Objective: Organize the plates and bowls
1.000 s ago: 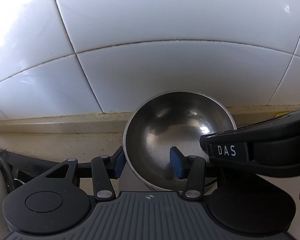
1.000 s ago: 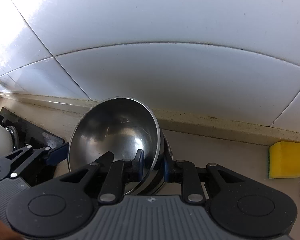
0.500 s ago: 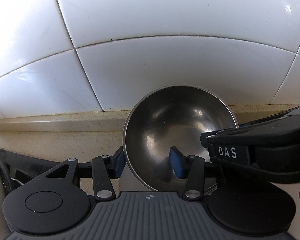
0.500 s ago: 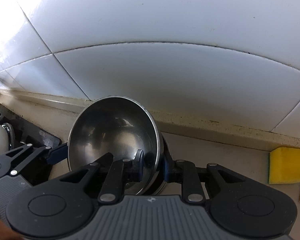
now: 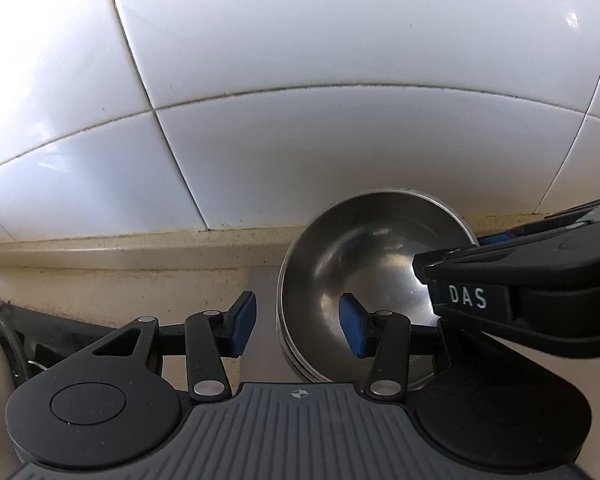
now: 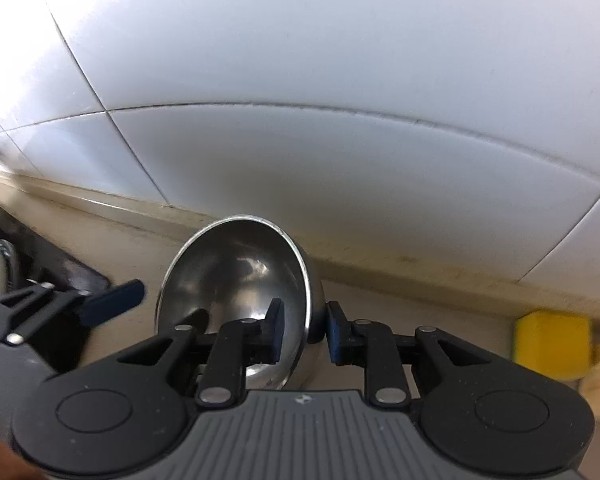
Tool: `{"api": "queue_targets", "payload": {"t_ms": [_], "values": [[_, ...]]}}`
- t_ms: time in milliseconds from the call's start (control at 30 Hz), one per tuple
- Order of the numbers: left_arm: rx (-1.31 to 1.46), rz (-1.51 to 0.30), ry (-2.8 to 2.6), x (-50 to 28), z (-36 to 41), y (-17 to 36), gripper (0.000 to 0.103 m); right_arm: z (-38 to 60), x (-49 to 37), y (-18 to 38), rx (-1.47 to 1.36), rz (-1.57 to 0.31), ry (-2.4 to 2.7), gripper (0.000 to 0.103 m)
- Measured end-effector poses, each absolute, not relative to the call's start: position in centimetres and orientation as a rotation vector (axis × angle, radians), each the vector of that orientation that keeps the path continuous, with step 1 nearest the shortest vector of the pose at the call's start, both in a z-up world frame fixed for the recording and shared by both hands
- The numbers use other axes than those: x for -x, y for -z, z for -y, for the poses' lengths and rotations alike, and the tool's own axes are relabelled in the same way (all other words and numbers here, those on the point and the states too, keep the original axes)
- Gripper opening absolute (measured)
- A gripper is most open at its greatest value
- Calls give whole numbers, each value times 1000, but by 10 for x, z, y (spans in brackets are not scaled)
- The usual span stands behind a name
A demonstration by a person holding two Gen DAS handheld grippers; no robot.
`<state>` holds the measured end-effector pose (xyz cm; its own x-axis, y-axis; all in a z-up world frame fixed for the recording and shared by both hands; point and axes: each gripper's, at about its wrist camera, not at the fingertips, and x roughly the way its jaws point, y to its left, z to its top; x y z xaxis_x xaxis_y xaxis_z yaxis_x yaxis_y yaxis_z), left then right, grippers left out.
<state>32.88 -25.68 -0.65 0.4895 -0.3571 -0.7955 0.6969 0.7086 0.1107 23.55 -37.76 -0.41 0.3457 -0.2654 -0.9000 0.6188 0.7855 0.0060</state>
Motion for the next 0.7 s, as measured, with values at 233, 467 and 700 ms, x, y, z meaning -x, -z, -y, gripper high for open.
{"api": "queue_targets", "payload": {"t_ms": [233, 467, 700], "values": [[-444, -831, 658, -325, 251, 0, 49, 382, -225, 1, -413, -1063, 615, 6], [-421, -839, 636, -329, 241, -5, 57, 391, -215, 10, -534, -1037, 602, 12], [-391, -857, 620, -334, 232, -9, 63, 388, -210, 3, -527, -1032, 585, 13]]}}
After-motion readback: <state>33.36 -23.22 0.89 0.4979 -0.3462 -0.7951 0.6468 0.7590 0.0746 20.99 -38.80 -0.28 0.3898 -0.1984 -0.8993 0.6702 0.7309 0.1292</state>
